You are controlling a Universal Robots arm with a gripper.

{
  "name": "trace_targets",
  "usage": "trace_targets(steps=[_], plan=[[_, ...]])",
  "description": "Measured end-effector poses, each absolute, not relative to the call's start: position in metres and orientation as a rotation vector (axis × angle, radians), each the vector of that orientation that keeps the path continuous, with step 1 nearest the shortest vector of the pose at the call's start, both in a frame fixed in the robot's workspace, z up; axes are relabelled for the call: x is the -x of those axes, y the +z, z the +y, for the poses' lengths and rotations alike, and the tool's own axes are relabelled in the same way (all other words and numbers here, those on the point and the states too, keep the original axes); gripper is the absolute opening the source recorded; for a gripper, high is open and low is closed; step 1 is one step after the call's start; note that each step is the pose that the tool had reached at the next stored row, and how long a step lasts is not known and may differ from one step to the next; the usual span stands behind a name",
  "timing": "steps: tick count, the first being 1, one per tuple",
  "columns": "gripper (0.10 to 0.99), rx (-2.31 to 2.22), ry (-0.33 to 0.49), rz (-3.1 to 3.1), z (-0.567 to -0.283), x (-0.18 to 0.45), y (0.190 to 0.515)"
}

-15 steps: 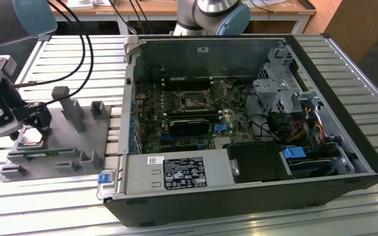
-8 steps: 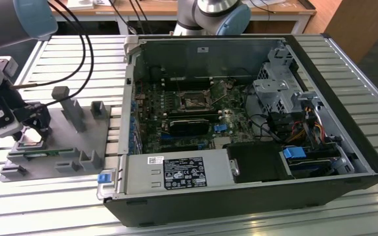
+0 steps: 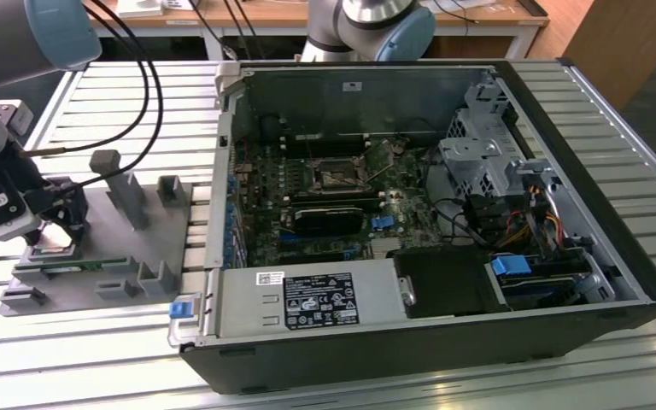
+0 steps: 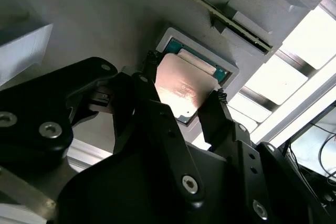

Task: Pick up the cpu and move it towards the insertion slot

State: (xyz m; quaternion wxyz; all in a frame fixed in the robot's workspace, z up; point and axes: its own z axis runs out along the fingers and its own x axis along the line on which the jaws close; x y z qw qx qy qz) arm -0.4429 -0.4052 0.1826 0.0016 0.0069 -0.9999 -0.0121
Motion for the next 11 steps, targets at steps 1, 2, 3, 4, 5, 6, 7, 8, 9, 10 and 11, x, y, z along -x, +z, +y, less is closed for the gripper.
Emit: trace_targets(steps=[1,2,3,4,5,6,7,8,9,10,11], plan=[[0.624,-0.022,-0.038,-3.138,-0.4052,0.4429,0.1825],[0.553,-0.022,-0.038,-3.138,-0.4052,0.4429,0.1825],[0.553,-0.022,-0.038,-3.138,-0.4052,0.4429,0.1825],[0.553,-0.022,-0.038,-3.138,-0.4052,0.4429,0.1825],[0.545,-0.022,-0.038,-3.138,-0.4052,0.4429,0.1825],[0.545,-0.021,-0.038,-3.138,-0.4052,0.4429,0.1825],[0.545,-0.022,-0.038,-3.138,-0.4052,0.4429,0.1825],[0.545,-0.022,-0.038,-3.138,-0.4052,0.4429,0.1825],[0.545,-0.022,-0.038,-3.138,-0.4052,0.4429,0.1826],[0.545,-0.021,-0.038,-3.138,-0.4052,0.4429,0.1827],[0.545,-0.021,-0.038,-3.138,-0.4052,0.4429,0.1827]])
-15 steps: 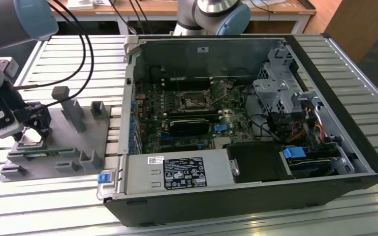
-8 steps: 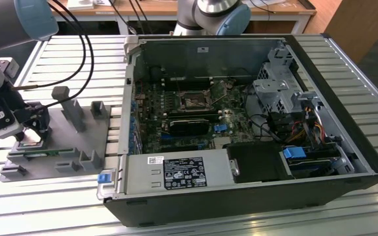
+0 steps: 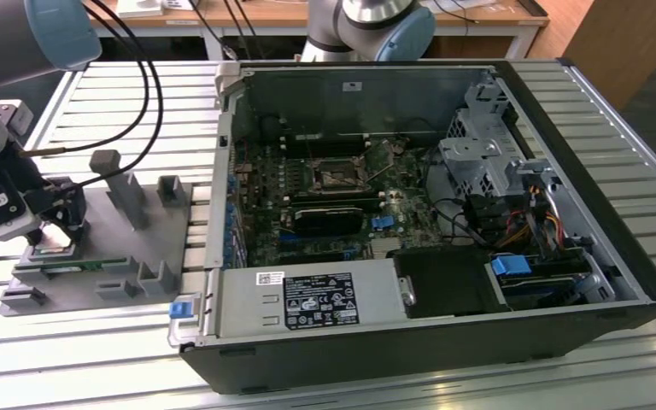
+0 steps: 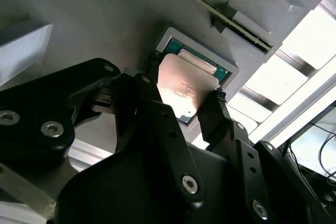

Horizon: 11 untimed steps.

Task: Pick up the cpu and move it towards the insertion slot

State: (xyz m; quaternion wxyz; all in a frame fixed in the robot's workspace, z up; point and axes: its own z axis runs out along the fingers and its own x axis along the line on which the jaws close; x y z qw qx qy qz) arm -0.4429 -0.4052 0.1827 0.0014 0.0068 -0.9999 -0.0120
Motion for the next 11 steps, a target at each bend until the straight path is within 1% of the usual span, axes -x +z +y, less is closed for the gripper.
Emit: trace_targets(steps=[11], plan=[[0.545,-0.021,-0.032,-3.138,-0.4052,0.4429,0.1869]])
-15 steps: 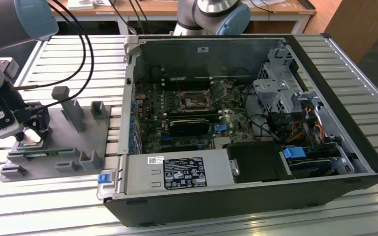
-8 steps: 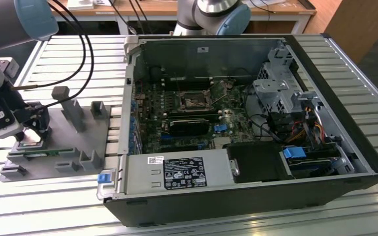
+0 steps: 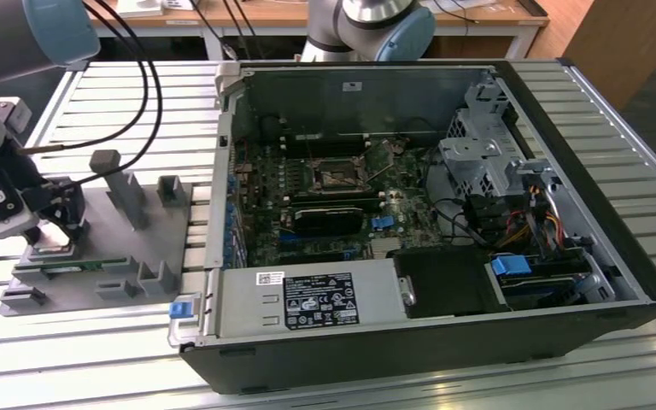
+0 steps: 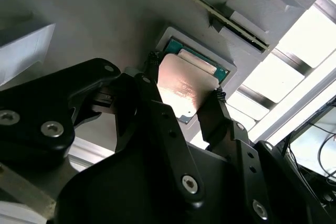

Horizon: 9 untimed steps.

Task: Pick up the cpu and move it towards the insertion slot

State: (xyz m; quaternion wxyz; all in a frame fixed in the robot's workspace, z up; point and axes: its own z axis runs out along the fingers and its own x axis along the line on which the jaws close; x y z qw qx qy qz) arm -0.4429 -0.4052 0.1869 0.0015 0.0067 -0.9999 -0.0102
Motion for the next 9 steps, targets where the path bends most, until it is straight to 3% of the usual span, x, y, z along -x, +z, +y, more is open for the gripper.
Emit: trace_targets(steps=[9], plan=[[0.545,-0.021,-0.032,-3.138,-0.4052,0.4429,0.1909]])
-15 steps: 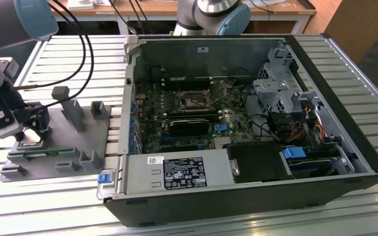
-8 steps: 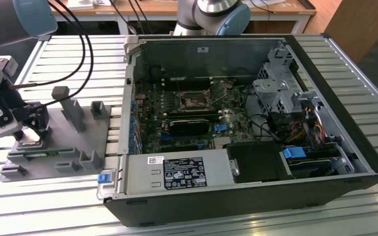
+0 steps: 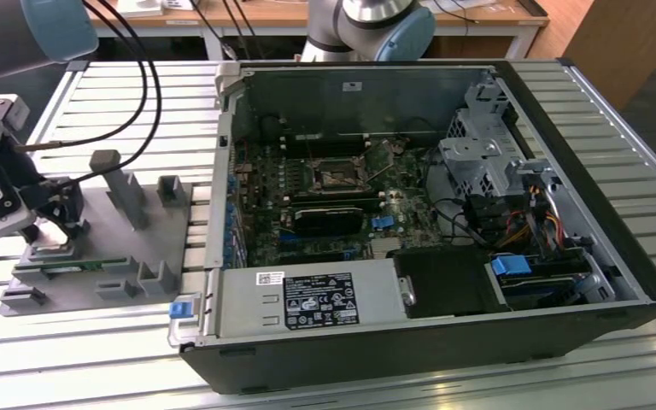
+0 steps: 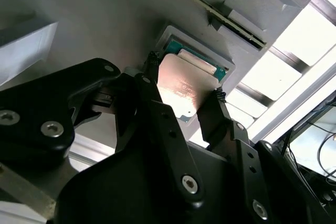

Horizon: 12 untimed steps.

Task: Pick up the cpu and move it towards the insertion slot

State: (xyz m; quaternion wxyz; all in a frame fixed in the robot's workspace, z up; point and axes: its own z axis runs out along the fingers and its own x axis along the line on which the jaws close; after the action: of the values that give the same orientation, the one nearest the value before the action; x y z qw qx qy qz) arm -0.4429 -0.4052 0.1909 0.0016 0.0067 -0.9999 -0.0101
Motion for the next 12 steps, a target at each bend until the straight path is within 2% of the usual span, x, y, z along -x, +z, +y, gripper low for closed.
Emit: trace_targets(steps=[12], plan=[[0.545,-0.021,-0.029,-3.138,-0.4052,0.4429,0.1941]])
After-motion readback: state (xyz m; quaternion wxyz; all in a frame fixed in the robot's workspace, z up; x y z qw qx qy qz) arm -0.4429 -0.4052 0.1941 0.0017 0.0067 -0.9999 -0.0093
